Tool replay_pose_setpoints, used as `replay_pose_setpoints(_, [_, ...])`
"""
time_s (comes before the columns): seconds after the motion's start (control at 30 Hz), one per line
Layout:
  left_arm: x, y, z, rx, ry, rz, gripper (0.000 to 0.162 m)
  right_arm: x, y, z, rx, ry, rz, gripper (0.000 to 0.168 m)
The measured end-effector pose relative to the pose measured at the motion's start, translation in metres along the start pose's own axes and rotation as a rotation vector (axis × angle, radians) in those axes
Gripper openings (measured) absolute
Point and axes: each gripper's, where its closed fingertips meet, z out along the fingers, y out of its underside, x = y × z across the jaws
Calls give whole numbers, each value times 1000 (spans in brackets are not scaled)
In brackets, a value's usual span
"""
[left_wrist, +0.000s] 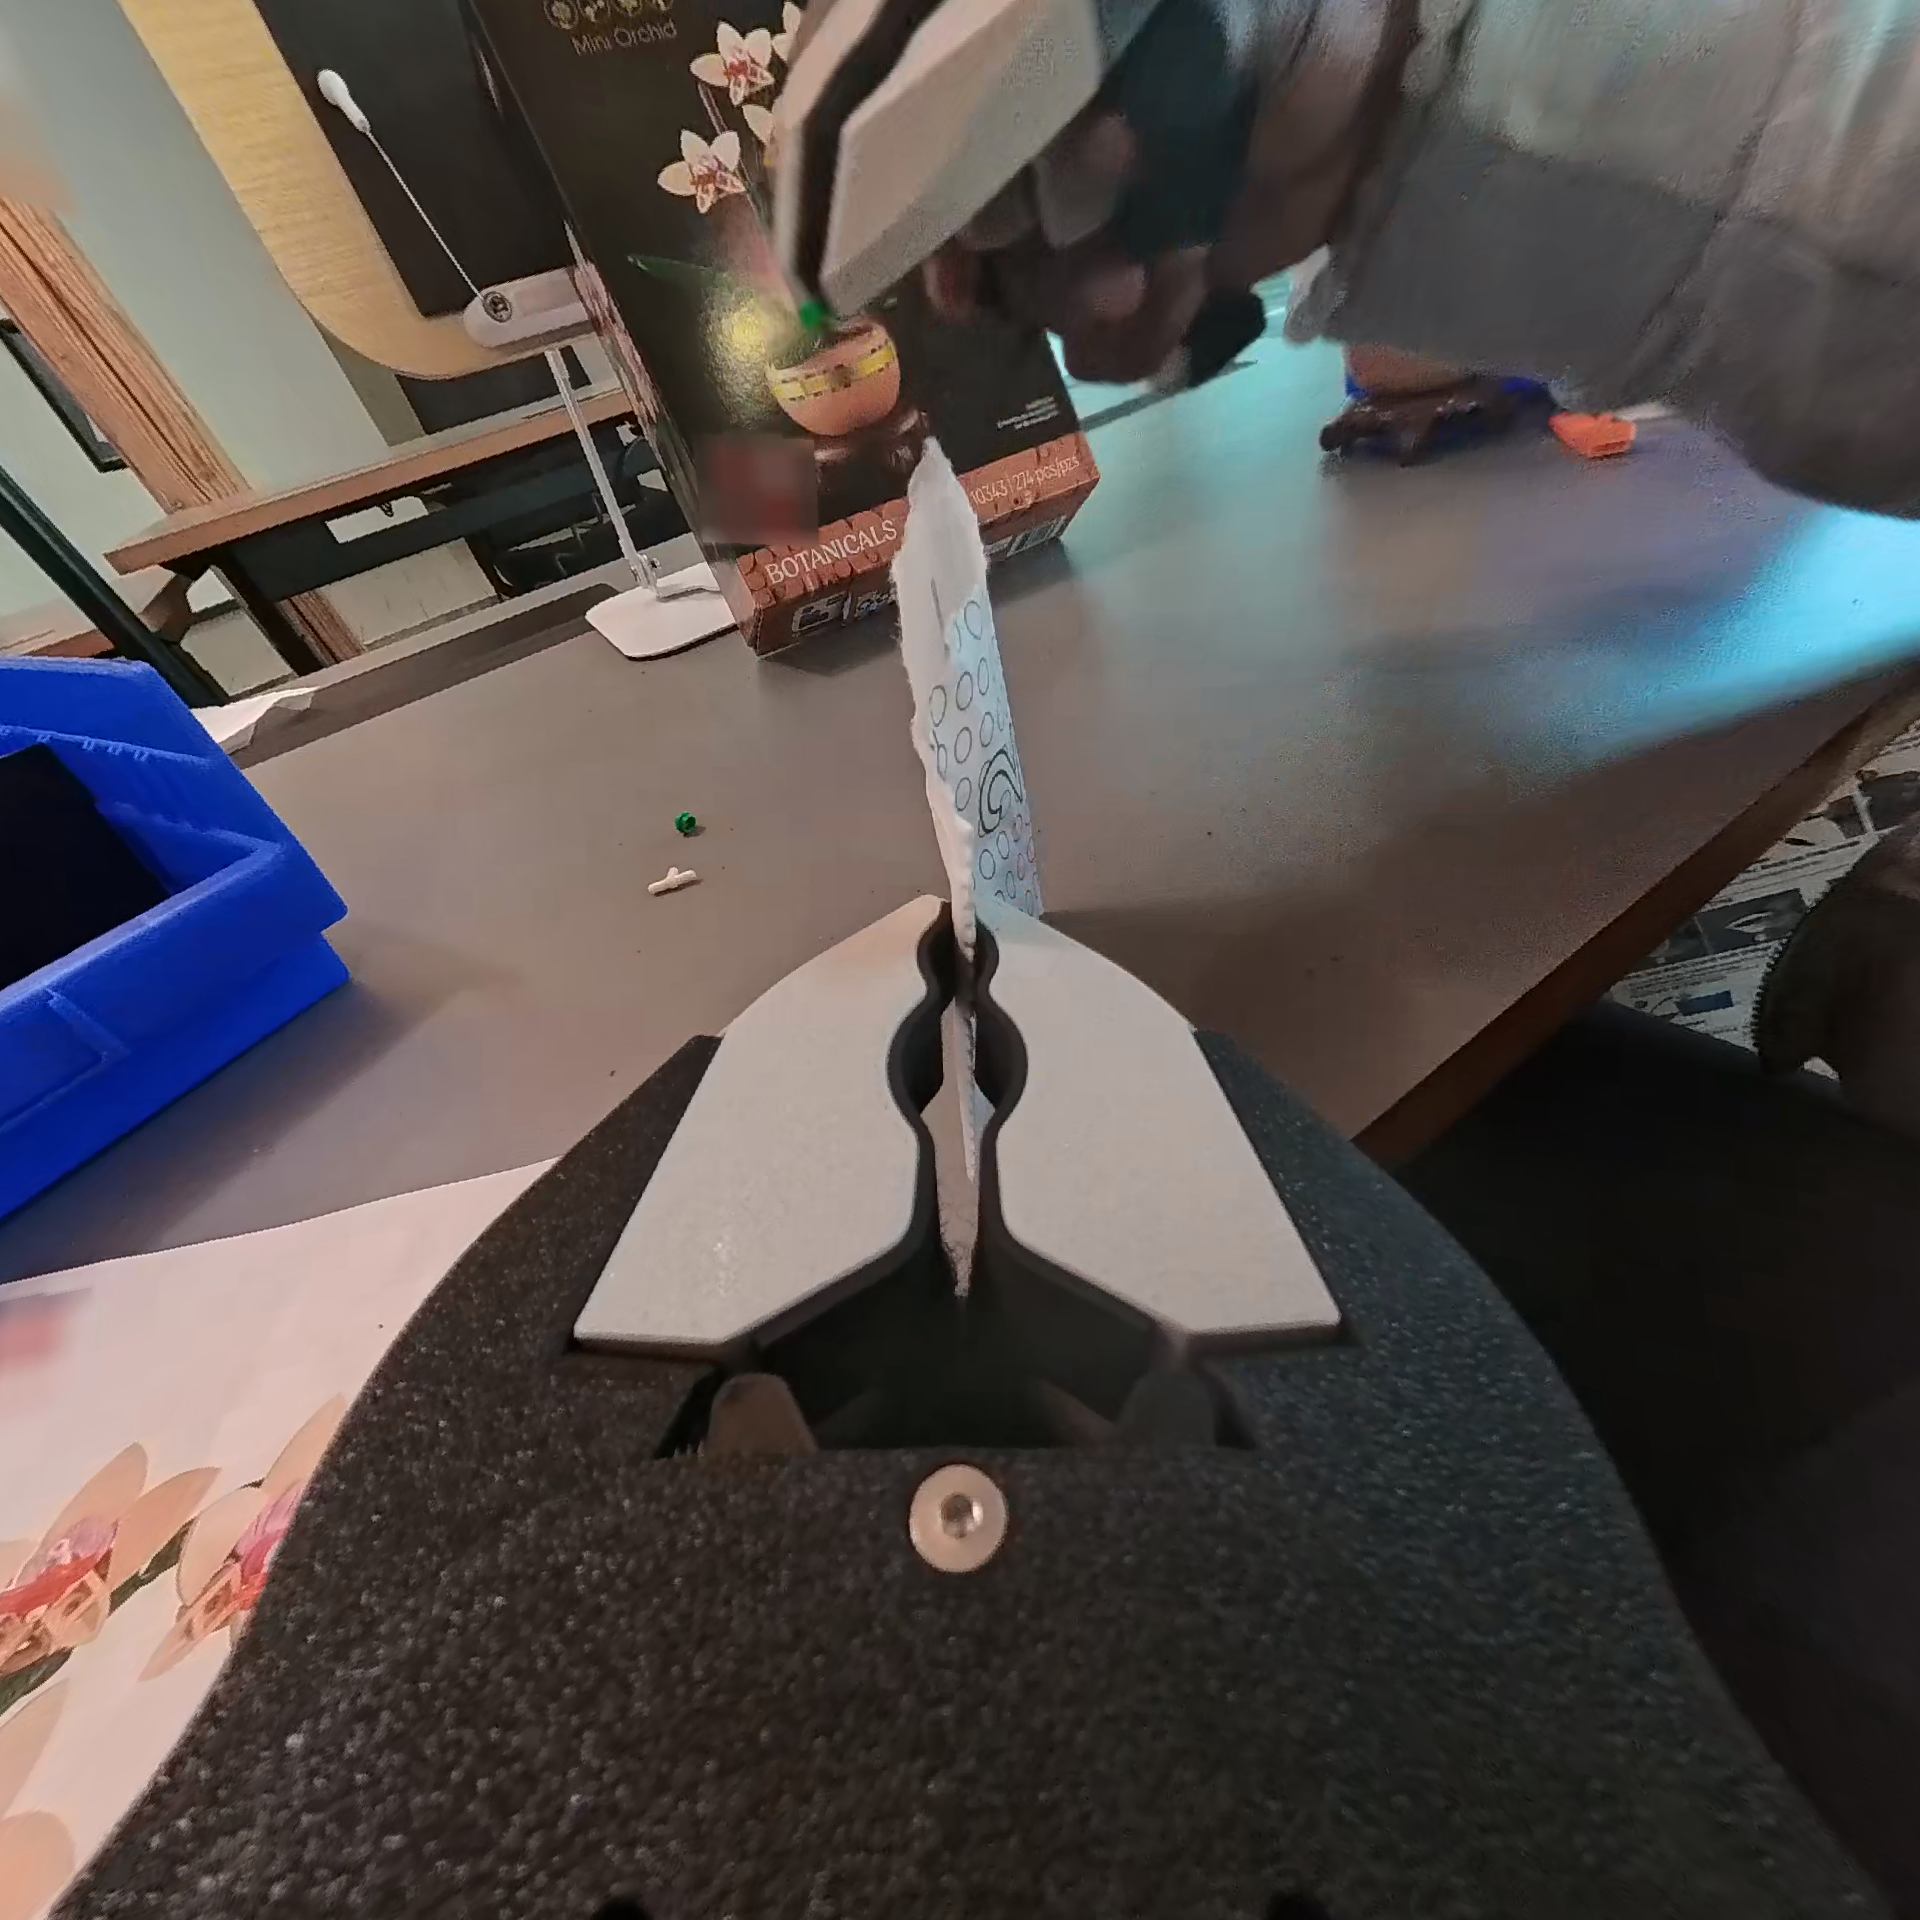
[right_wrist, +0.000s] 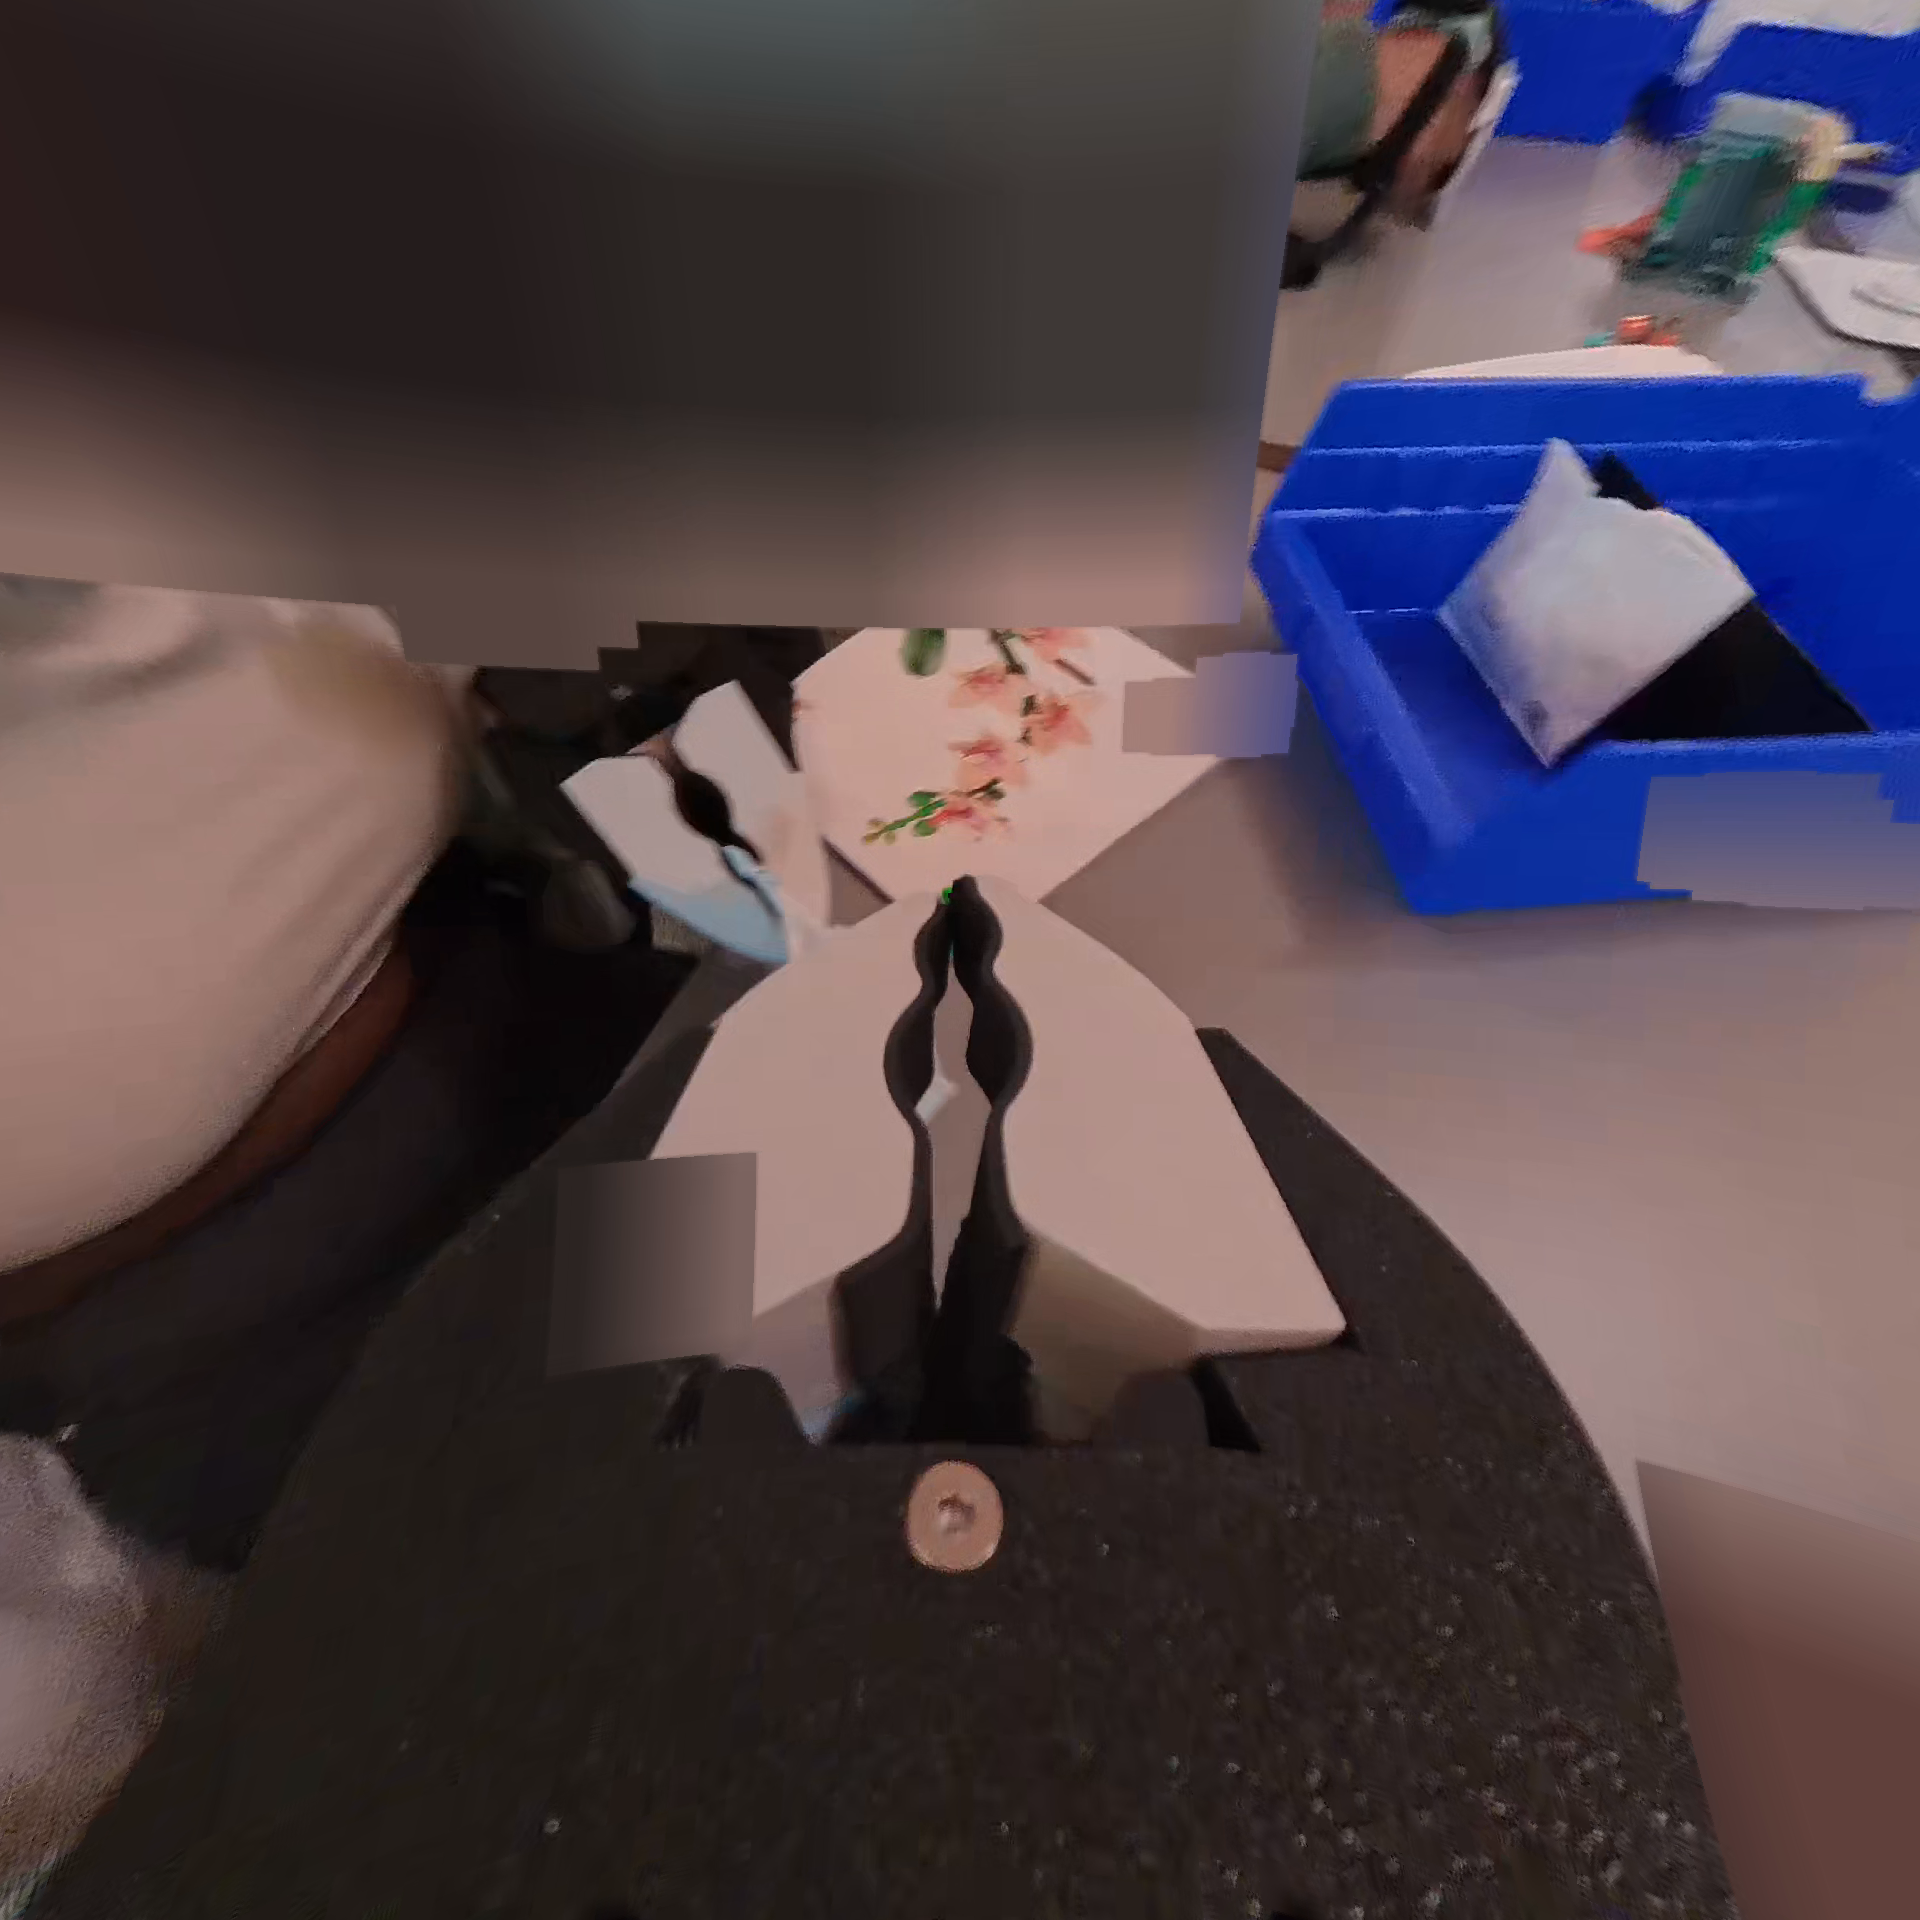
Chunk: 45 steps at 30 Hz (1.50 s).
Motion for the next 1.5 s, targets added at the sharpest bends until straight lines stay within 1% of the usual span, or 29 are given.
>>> replay_pose_setpoints(0.13, [0, -1, 0, 2, -4, 3, 0, -23, 13, 12, -192, -18, -83, 3])
replay_pose_setpoints(0.27, [0, -2, 0, 5, -5, 3, 0, -26, 29, 19, -300, -11, -92, 8])
replay_pose_setpoints(0.4, [1, -2, -1, 6, -4, 4, 0, -25, 25, 18, -269, -10, -101, 11])
replay_pose_setpoints(0.47, [0, -2, -1, 7, -3, 3, 0, -16, 10, 11, -153, 8, -98, 11])
replay_pose_setpoints(0.53, [1, -2, 0, 8, -2, 3, 0, 18, 6, 2, -54, 106, -65, 13])
replay_pose_setpoints(0.6, [1, -2, -1, 9, 0, 5, 0, 63, 28, 2, -38, 230, -1, 16])
replay_pose_setpoints(0.67, [1, -2, -1, 10, 0, 8, 0, 96, 69, 13, -145, 296, 56, 20])
replay_pose_setpoints(0.7, [1, -2, -1, 9, 0, 7, 0, 107, 87, 20, -197, 310, 76, 20])
replay_pose_setpoints(0.77, [1, -2, -1, 8, 1, 5, 0, 120, 108, 34, -237, 305, 114, 19])
replay_pose_setpoints(0.87, [0, -2, -1, 7, 0, 3, 0, 130, 122, 45, -266, 289, 154, 16])
replay_pose_setpoints(0.97, [1, -2, 0, 7, 2, 0, 0, 131, 127, 49, -289, 248, 179, 13])
replay_pose_setpoints(1.03, [1, -2, 0, 8, 3, 0, 0, 129, 129, 49, -307, 232, 181, 5])
replay_pose_setpoints(1.1, [1, -2, 0, 9, 3, -1, 0, 129, 131, 48, -314, 231, 177, 4])
replay_pose_setpoints(1.17, [0, -1, 0, 8, 3, -2, 0, 126, 123, 44, -279, 226, 181, 4])
replay_pose_setpoints(1.2, [0, -1, 0, 8, 2, -2, 0, 122, 111, 41, -234, 215, 187, 4])
replay_pose_setpoints(1.27, [0, -1, 0, 7, 2, -3, 0, 103, 79, 31, -138, 172, 188, 4])
replay_pose_setpoints(1.37, [0, -1, 0, 7, 0, -4, 0, 49, 24, 16, -24, 21, 144, 4])
replay_pose_setpoints(1.43, [-1, -1, 1, 7, 0, -4, 0, 11, 7, 10, -49, -61, 78, 4])
replay_pose_setpoints(1.5, [0, -1, 1, 8, -1, -3, 0, -12, 8, 9, -139, -88, 6, 4])
